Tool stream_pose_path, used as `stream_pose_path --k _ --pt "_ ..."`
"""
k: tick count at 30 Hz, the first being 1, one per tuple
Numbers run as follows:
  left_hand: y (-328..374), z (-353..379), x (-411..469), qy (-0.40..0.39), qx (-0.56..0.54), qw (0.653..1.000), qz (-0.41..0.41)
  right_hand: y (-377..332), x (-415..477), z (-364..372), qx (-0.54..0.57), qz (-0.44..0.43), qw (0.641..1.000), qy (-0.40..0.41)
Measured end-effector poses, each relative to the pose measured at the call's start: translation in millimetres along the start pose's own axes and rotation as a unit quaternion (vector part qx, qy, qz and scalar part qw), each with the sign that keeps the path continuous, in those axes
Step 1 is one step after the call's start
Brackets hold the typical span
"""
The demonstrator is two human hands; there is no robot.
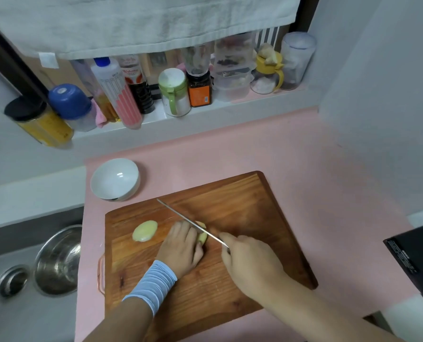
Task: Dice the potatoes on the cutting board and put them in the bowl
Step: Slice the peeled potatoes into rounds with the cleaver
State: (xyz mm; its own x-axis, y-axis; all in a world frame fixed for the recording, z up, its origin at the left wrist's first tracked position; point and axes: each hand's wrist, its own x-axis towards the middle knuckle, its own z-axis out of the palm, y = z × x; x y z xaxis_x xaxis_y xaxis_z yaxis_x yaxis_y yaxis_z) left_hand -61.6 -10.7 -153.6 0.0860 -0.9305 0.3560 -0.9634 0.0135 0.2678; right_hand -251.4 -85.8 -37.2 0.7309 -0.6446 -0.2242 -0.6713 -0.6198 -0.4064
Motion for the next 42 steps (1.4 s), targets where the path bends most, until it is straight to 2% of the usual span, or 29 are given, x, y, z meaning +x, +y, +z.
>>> stream_pose_path --k 6,17,30,42 --pt "1.0 -0.3 0.2 0.006 -0.016 1.000 0.005 2.3 1.6 -3.9 -0.012 0.009 1.000 -0.022" --pt "4.1 -2.8 2.9 -0.008 -0.033 0.999 -0.019 7.2 6.7 -14.6 0.058 0.042 0.996 -0.056" --pt "1.8 -1.9 3.9 -0.017 -0.032 0.999 -0.021 18.1 13.8 -29.5 0.067 0.055 0.989 -0.116" --pt "1.8 1.3 3.3 -0.007 -0.034 0.999 -0.021 22.0 21.0 -10.5 0.070 0.046 0.990 -0.114"
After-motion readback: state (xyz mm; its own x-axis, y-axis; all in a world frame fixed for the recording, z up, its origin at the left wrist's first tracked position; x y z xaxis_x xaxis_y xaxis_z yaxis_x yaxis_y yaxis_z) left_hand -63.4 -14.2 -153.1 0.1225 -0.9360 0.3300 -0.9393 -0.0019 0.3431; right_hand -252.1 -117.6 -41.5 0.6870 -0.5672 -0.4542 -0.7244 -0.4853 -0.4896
